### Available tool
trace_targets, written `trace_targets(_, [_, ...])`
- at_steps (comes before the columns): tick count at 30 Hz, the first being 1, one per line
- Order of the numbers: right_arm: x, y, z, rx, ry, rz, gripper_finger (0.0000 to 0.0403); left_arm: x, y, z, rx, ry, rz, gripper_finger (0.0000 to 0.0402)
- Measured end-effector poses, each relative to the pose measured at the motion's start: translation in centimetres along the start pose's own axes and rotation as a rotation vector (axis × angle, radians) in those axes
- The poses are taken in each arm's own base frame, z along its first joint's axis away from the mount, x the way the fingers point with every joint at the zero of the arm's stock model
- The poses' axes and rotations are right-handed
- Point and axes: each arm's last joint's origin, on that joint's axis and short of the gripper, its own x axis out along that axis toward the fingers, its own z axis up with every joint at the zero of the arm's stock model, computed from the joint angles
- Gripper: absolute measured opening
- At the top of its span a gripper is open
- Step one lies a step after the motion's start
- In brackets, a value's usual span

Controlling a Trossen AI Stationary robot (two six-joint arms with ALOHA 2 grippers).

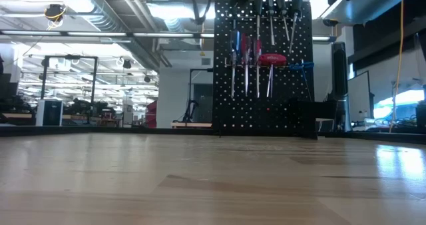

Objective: Hang tools onto peg board
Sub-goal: Hang the black safety glasses on the peg board

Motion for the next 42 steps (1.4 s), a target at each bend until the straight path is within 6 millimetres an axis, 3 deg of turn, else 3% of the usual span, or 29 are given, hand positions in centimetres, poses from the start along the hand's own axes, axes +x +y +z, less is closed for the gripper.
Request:
trace_targets(10, [0.0,0.1,-0.2,0.022,0.022,0.008,0.0035,-0.3,-0.2,1.2,0.263,-0.003,0.199,0.0005])
trace_targets(17, [0.0,0.1,-0.2,0.027,0.02,0.023,0.0035,-0.4,-0.5,2.1,0.373,-0.076,0.226,0.0005])
trace_targets(26, [0.0,0.2,-0.7,0.029,0.045,0.029,0.0035,-0.4,-0.3,0.9,0.527,0.095,0.246,0.0017])
trace_targets(34, [0.0,0.3,-0.7,0.026,0.043,0.042,0.0035,-0.6,-0.7,0.1,0.465,0.18,0.211,0.0097])
trace_targets(42, [0.0,0.3,-0.6,0.026,0.033,0.031,0.0035,-2.5,-1.6,0.3,0.374,0.272,0.135,0.0176])
